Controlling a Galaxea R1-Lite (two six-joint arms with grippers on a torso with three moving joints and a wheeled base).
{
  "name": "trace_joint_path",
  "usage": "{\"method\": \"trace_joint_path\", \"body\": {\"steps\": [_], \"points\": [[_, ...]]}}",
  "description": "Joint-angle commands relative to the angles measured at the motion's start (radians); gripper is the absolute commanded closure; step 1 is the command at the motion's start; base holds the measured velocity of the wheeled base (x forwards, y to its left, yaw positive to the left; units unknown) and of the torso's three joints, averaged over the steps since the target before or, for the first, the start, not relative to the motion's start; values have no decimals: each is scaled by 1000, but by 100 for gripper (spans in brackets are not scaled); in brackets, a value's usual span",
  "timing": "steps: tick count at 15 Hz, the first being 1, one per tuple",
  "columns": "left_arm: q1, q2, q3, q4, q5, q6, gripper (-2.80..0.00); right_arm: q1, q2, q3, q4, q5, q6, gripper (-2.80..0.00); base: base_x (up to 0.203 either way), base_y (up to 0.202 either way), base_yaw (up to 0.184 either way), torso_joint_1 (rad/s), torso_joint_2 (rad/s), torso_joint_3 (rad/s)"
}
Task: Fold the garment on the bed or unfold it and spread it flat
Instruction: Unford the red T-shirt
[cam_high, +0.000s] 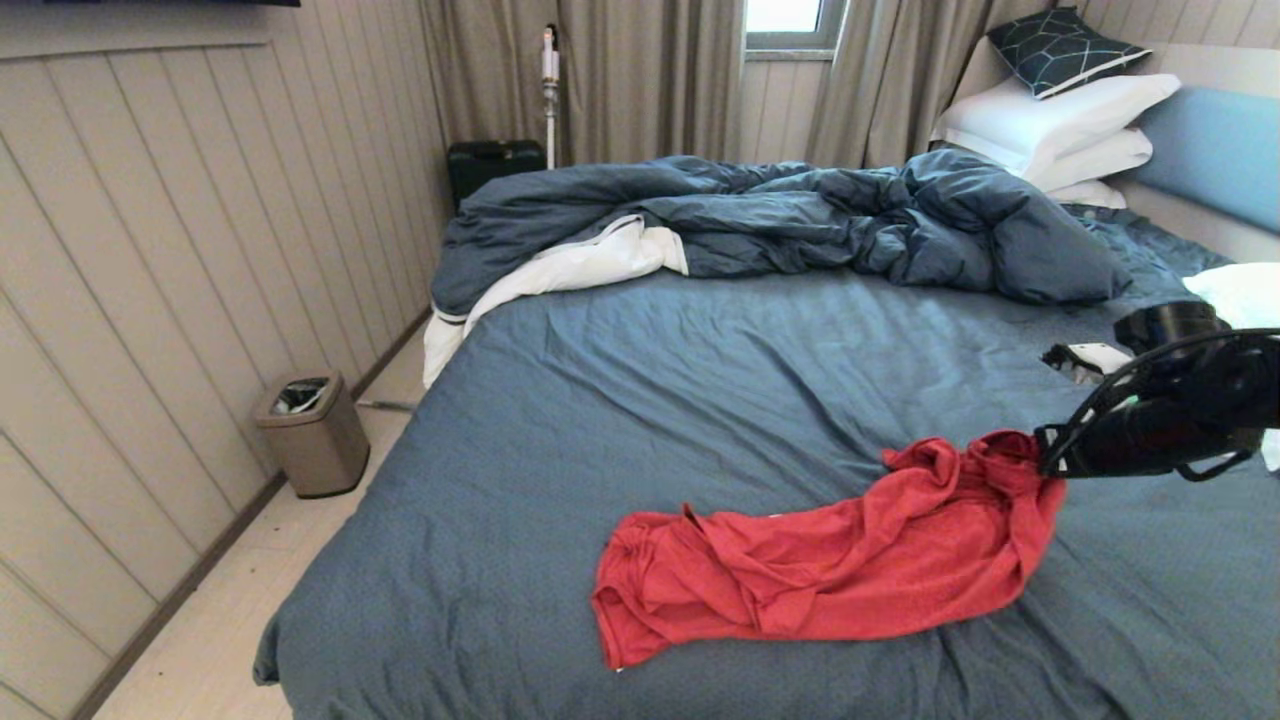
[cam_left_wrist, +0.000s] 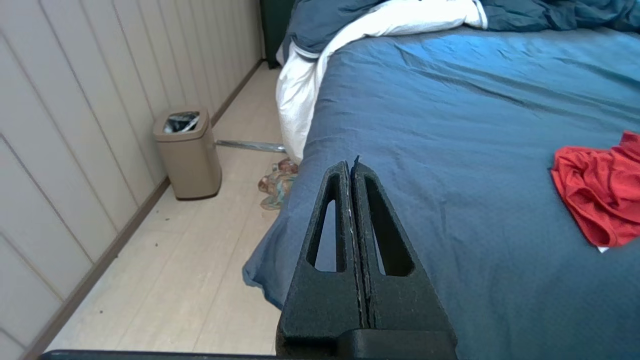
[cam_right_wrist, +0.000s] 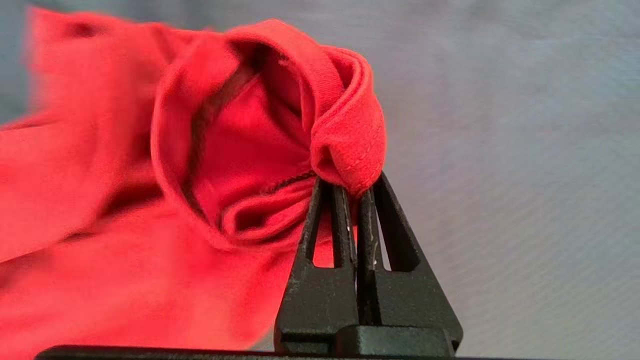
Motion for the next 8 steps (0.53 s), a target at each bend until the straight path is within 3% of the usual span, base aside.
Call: {"method": "trace_joint_path", "body": {"steps": [1, 2, 3, 8], "points": [[1, 0, 0, -1, 0, 0, 0, -37, 57, 14, -13, 0, -16, 0, 0, 0, 0, 0, 0, 0], [1, 0, 0, -1, 0, 0, 0, -39, 58, 20, -14, 0, -16, 0, 0, 0, 0, 0, 0, 0], [1, 0, 0, -1, 0, 0, 0, -39, 60, 33, -23, 0, -18, -280, 0, 0, 0, 0, 0, 0], [1, 0, 0, -1, 0, 0, 0, -67, 29, 80, -70, 20, -19, -280, 0, 0, 0, 0, 0, 0]]}}
